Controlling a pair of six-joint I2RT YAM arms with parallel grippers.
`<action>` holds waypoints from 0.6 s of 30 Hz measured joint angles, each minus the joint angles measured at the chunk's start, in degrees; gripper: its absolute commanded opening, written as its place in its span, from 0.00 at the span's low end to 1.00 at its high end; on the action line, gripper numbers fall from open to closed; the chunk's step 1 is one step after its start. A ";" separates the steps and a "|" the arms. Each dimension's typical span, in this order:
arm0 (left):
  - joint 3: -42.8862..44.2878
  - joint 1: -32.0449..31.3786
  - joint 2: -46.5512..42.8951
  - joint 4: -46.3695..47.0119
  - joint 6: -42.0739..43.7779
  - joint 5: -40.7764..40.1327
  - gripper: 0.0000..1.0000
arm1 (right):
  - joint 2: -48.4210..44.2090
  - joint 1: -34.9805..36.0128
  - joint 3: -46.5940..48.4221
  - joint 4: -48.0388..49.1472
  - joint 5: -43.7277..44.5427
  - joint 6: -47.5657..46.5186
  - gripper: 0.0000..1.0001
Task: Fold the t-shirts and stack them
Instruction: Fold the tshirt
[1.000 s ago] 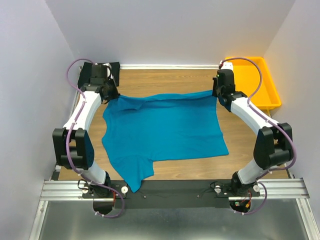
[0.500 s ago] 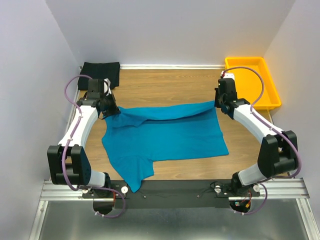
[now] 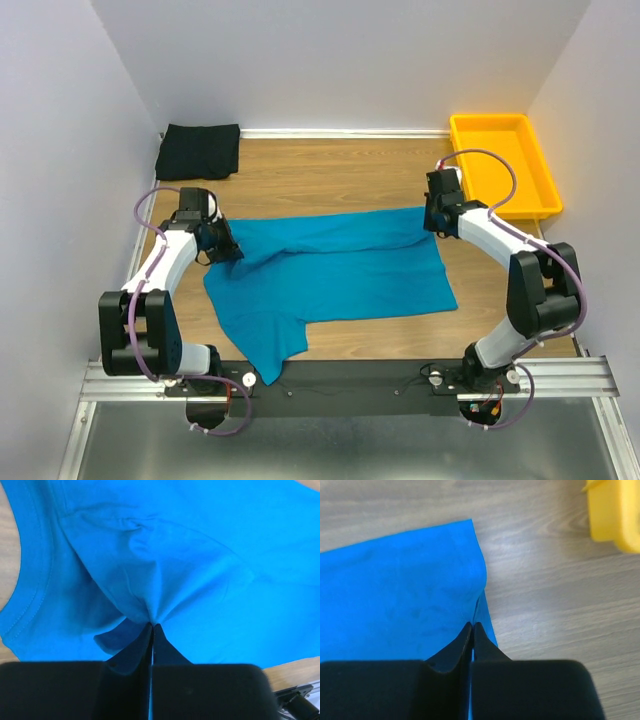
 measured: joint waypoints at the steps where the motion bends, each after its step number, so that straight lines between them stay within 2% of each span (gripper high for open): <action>1: -0.87 0.09 -0.02 0.28 -0.26 -0.07 0.18 | 0.59 0.00 0.00 -0.46 -0.26 0.46 0.25; 2: -1.44 0.20 -0.02 0.37 -0.35 -0.13 0.30 | 1.27 0.00 0.00 -1.07 -0.66 0.94 0.32; 3: -1.97 0.24 -0.02 0.39 -0.55 -0.39 0.36 | 1.62 0.00 0.00 -1.62 -1.01 1.44 0.38; 4: -2.19 0.24 -0.04 0.37 -0.81 -0.61 0.41 | 1.88 0.00 0.00 -2.43 -1.55 1.86 0.49; 5: -2.29 0.24 -0.20 0.35 -1.01 -1.11 0.56 | 1.90 0.00 0.02 -2.95 -1.95 2.14 0.54; 8: -2.25 0.28 -1.95 0.42 -1.73 -3.65 0.70 | 1.81 0.00 0.70 -3.82 -3.10 2.71 0.65; 14: -0.09 1.40 -6.71 2.89 -2.56 -12.20 0.73 | 1.88 -2.38 5.97 -5.20 -8.07 3.10 0.65; 17: 0.04 2.67 -5.62 7.93 -2.91 -15.58 0.68 | 3.23 -4.13 9.40 -4.79 -10.32 3.43 0.63; 18: 0.04 2.97 -4.31 9.60 -3.08 -16.26 0.64 | 4.42 -4.96 10.67 -4.13 -11.52 3.72 0.62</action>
